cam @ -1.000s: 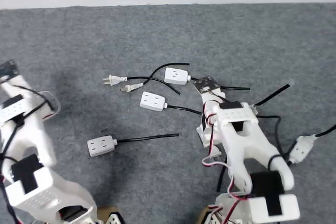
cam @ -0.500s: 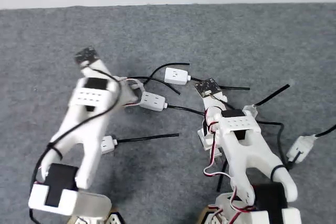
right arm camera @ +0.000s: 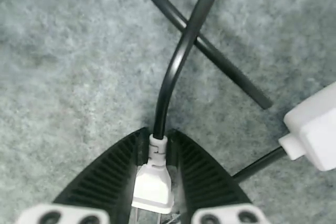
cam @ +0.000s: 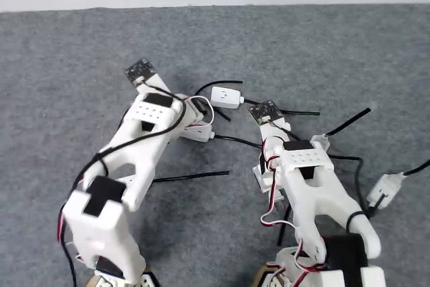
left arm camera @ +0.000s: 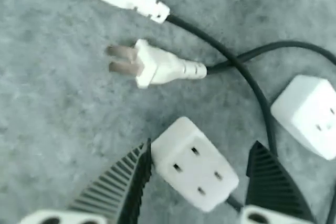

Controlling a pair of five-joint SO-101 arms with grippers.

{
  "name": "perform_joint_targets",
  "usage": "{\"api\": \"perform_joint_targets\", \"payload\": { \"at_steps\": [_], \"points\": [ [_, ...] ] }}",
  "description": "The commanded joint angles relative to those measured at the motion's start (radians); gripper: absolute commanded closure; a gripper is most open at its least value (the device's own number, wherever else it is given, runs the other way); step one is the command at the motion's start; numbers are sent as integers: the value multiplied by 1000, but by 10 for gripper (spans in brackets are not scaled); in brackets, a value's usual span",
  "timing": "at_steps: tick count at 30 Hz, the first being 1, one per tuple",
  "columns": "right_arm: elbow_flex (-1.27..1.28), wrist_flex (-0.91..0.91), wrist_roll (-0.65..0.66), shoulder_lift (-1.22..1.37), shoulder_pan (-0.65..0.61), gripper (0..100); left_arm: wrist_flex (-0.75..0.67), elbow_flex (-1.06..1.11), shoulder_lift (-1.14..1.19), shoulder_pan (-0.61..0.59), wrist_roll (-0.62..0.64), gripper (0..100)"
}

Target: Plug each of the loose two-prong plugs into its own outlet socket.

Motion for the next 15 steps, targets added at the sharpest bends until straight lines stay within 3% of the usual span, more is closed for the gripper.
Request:
{"api": "perform_joint_targets", "payload": {
  "at_steps": [1, 11, 15],
  "points": [
    [0, -5, 20, -44, 10, 991, 44, -127, 66, 12, 23, 720],
    [0, -4, 21, -44, 10, 991, 160, -291, 190, 34, 15, 721],
    [0, -4, 21, -44, 10, 991, 160, -302, 196, 80, -94, 762]
  ]
}}
